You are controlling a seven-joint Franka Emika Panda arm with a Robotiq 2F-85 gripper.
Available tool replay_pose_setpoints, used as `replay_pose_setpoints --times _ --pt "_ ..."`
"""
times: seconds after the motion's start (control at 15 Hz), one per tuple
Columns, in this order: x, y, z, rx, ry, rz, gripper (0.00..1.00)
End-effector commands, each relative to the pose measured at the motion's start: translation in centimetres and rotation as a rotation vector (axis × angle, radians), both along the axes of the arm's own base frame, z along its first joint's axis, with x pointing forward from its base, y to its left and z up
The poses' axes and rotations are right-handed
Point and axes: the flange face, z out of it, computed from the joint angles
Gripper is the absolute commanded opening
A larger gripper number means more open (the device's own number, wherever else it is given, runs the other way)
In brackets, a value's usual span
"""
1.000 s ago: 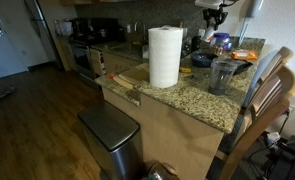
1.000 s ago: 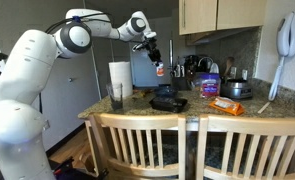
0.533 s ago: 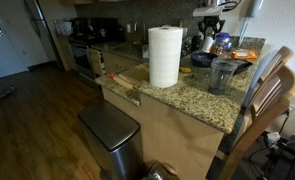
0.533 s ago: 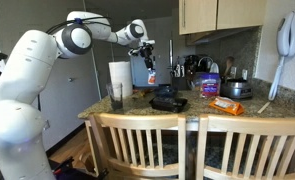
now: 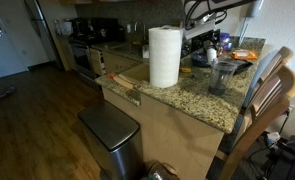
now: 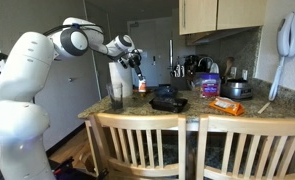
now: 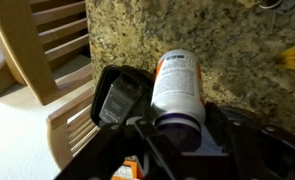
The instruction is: Put the white bottle in the bowl, remove the white bottle from the bowl and put it on the countertop
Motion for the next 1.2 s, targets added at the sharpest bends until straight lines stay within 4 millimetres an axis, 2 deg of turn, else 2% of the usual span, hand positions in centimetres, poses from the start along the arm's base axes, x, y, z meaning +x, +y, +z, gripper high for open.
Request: replay_pose_setpoints --times 0.0,0.47,0.8,1.13 --pt "-0.8 -1.2 -0.3 -0.051 0.025 -0.022 0.30" --pt "0.0 -2.4 -1.3 -0.012 -0.140 -0.099 0.30" --pt "1.3 -0.3 -2.8 0.004 -0.306 -0.093 0.30" --pt "1.4 0.8 -4.8 0.010 -0.347 -0.094 0.30"
